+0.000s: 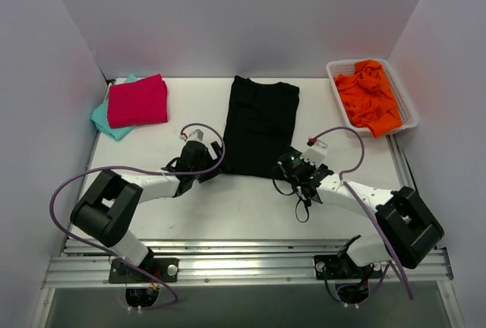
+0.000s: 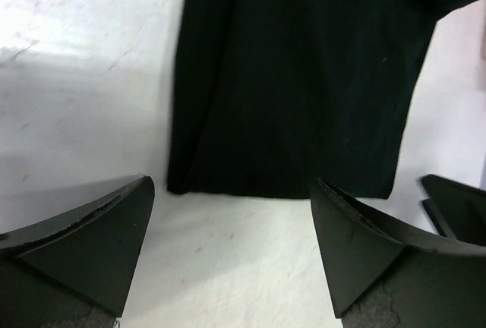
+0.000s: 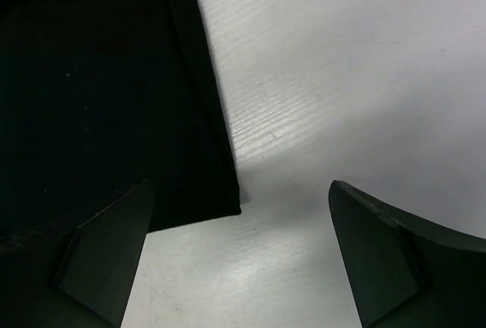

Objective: Fold and stack the t-shirts
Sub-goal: Fold the tshirt

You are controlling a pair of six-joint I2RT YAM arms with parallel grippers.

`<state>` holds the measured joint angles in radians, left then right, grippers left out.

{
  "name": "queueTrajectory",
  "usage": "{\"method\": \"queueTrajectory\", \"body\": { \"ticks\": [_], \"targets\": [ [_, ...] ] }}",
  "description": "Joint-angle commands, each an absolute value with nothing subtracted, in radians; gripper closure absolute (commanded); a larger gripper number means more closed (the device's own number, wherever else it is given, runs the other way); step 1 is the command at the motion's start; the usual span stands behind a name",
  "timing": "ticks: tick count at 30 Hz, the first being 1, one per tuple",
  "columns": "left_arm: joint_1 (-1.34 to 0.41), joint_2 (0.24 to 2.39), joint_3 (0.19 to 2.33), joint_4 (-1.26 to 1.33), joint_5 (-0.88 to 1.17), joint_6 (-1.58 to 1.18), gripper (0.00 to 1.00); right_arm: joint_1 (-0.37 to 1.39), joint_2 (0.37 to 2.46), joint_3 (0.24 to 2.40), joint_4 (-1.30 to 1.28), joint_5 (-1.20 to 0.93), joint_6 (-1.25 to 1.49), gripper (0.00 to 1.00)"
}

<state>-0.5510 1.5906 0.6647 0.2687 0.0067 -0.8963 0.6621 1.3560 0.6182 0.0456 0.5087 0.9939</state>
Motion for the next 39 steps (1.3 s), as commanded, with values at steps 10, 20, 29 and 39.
{"method": "queueTrajectory", "body": {
  "ticks": [10,20,29,39],
  "targets": [
    [-0.545,1.661,0.695,0.35,0.043,-0.911,0.07,0.669,1.58,0.693,0.175,0.437,0.983,0.2],
    [-0.537,1.666,0.689,0.359,0.048,-0.913,0.1,0.641,1.611,0.687,0.187,0.425,0.973,0.71],
    [-0.538,1.732,0.692,0.426,0.074,-0.913,0.37,0.634,1.621,0.687,0.175,0.434,0.973,0.92],
    [-0.535,1.781,0.7,0.48,0.137,-0.922,0.98,0.643,1.611,0.696,0.12,0.477,0.997,1.0]
  ]
}}
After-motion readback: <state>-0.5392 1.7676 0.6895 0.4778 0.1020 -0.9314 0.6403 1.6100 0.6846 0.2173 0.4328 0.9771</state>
